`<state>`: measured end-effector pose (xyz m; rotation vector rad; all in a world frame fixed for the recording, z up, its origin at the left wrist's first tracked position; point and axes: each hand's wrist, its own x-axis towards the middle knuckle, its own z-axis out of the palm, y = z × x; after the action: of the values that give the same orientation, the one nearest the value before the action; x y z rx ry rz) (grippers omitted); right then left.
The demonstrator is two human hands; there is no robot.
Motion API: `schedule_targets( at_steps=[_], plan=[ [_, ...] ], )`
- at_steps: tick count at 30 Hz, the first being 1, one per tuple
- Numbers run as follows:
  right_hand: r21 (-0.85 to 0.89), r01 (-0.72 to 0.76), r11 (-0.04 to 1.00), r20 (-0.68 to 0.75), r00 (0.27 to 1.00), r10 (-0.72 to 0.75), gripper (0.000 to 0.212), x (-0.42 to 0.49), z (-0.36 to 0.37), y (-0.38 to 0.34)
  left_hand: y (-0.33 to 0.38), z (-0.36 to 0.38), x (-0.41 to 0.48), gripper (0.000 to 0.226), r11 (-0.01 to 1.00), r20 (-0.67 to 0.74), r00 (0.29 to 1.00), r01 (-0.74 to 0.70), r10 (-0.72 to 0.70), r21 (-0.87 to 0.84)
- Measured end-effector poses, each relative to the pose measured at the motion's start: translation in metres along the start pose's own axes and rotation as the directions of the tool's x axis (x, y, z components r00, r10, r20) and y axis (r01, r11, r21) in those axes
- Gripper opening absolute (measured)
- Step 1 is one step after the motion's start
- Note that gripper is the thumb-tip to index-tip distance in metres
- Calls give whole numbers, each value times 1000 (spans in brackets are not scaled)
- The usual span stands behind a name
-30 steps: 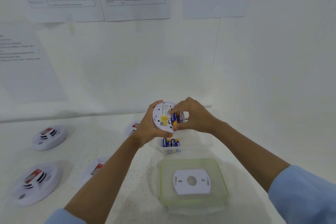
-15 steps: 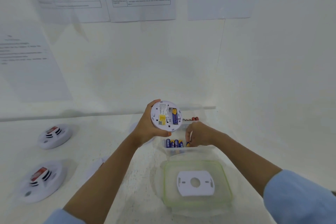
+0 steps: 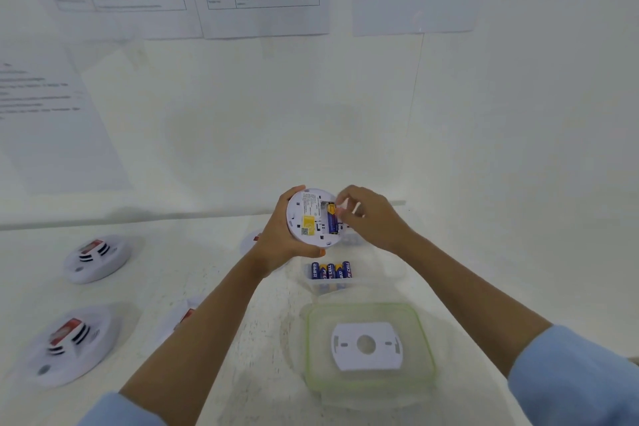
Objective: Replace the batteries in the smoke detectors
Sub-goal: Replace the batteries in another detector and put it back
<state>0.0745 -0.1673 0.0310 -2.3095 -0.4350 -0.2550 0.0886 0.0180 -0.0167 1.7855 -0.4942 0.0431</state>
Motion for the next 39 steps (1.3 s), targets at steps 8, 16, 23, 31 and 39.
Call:
schedule_targets(
  at_steps=[8, 16, 23, 31, 39],
  plan=[
    [-144, -3, 990, 13, 1000, 5, 25, 6, 12, -3, -2, 6, 1, 101, 999, -7, 1000, -24, 24, -35],
    [40, -109, 993, -19, 994, 110, 30, 15, 13, -1, -3, 10, 4, 104, 998, -1, 998, -55, 55, 7],
    [78, -93, 993, -71, 993, 99, 34, 17, 12, -1, -1, 6, 5, 103, 999, 14, 999, -39, 39, -19],
    [-32, -56, 998, -132, 990, 51, 27, 18, 13, 1, -3, 8, 8, 103, 1000, 37, 999, -4, 5, -17],
    [386, -108, 916, -393, 879, 269, 21, 15, -6, 3, 4, 1, 8, 103, 998, 14, 1000, -6, 7, -70]
  ],
)
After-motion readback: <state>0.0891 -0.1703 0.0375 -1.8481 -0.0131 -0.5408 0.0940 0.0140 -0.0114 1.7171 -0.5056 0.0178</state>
